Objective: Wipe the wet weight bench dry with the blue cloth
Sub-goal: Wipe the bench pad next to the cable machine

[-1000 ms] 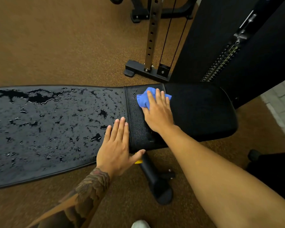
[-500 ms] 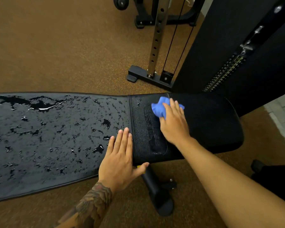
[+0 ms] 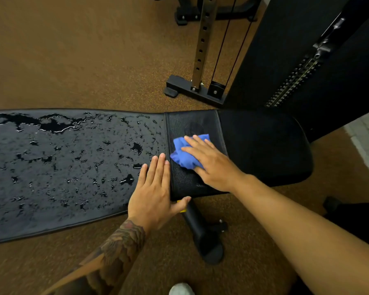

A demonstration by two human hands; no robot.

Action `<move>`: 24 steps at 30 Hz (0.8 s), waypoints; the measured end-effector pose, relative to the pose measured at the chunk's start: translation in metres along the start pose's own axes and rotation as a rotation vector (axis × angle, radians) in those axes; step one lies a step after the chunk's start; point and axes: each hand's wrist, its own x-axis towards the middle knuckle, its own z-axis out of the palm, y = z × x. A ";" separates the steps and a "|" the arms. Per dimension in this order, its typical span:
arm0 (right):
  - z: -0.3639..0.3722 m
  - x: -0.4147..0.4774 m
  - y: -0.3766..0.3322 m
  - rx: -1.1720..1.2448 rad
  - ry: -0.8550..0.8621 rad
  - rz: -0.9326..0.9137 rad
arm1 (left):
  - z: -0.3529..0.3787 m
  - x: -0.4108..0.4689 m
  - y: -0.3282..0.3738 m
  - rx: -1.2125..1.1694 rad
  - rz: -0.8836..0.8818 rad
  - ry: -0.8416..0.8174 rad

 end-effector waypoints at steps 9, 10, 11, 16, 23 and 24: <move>-0.004 0.066 0.020 -0.126 0.201 0.412 | -0.002 0.000 0.001 0.026 -0.004 0.002; 0.000 0.079 0.015 -0.136 0.201 0.420 | -0.001 0.000 0.001 0.028 -0.002 0.004; 0.005 0.089 0.008 -0.136 0.200 0.414 | -0.001 0.000 0.001 0.030 -0.002 0.004; 0.029 0.041 -0.034 -0.009 0.167 0.196 | 0.001 0.001 0.000 0.017 0.007 0.013; 0.019 -0.064 -0.020 -0.066 0.159 0.261 | 0.001 0.000 -0.001 0.008 0.002 0.017; 0.017 -0.057 -0.016 -0.078 0.187 0.302 | 0.001 0.000 -0.001 0.010 0.002 0.021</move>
